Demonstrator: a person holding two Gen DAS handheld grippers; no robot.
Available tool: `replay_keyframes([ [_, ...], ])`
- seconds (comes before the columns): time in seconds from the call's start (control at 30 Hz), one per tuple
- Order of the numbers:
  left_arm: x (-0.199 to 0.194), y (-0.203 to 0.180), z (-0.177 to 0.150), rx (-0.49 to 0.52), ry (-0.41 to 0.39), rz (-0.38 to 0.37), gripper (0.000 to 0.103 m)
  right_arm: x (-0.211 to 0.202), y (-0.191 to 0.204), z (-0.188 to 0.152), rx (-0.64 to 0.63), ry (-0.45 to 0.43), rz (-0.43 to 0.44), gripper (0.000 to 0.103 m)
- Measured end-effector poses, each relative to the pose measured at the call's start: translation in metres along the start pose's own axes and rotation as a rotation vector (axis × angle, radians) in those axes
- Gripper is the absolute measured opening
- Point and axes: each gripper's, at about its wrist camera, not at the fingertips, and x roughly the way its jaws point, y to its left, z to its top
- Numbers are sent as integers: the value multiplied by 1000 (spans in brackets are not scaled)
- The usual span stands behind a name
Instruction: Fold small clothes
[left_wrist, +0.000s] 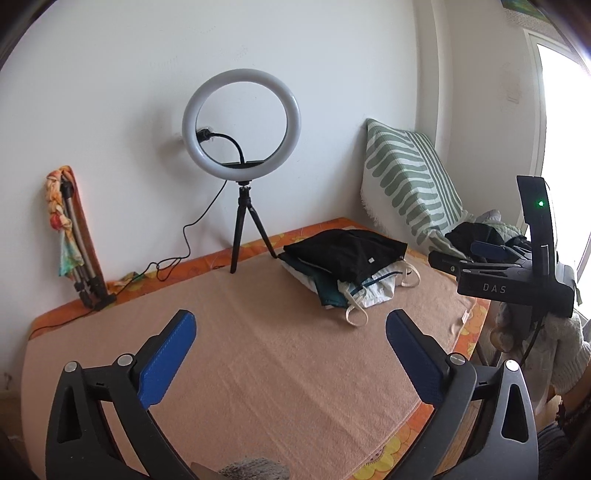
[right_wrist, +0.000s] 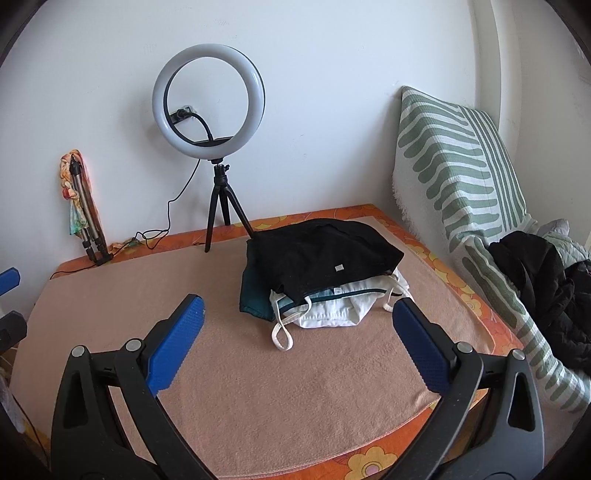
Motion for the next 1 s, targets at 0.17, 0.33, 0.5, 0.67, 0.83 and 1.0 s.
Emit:
replay_keyframes([
  [0.17, -6, 2, -26, -15, 30, 14, 102, 0, 10, -26, 13, 15, -22, 103],
  [0.33, -7, 2, -44, -29, 56, 20, 102, 2, 11, -41, 36, 20, -39, 103],
  [0.5, -5, 8, -57, -61, 59, 34, 102, 2, 9, -47, 44, -4, -73, 103],
  [0.67, 0, 10, -67, -43, 83, 65, 102, 5, 7, -49, 62, -14, -84, 103],
  [0.83, 2, 13, -72, -42, 94, 78, 102, 6, 9, -48, 58, -21, -80, 103],
  [1.0, 3, 14, -78, -59, 114, 61, 102, 1, 14, -47, 54, -42, -72, 103],
])
